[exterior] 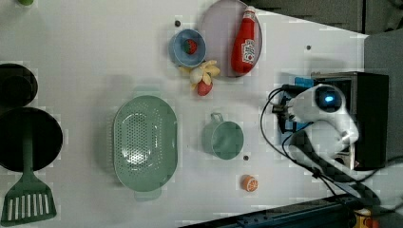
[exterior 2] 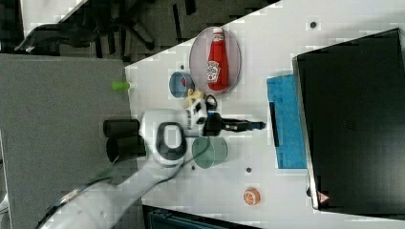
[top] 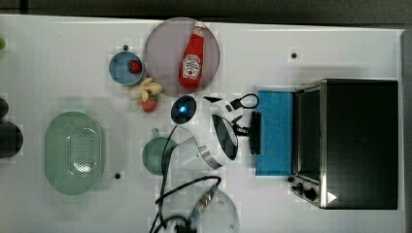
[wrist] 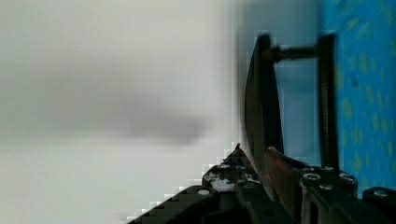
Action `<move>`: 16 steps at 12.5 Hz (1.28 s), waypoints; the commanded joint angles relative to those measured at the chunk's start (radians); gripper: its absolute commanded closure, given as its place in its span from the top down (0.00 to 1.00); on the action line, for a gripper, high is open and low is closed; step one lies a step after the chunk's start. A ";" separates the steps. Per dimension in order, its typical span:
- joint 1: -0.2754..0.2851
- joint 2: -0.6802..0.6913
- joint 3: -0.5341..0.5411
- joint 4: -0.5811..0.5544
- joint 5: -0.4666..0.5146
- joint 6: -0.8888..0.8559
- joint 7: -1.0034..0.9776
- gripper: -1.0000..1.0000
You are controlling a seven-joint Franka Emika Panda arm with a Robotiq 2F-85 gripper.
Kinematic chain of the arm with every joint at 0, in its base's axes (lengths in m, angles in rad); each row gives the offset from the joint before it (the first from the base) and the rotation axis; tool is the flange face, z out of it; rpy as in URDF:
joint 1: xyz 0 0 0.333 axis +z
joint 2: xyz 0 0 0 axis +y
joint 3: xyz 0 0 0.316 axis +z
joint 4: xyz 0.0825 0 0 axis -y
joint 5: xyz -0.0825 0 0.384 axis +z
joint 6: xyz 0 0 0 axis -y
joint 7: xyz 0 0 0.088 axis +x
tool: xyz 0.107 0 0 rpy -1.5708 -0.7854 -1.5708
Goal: Flap open oven.
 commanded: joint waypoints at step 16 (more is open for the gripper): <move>0.000 -0.677 -0.038 0.367 0.531 -0.824 0.226 0.17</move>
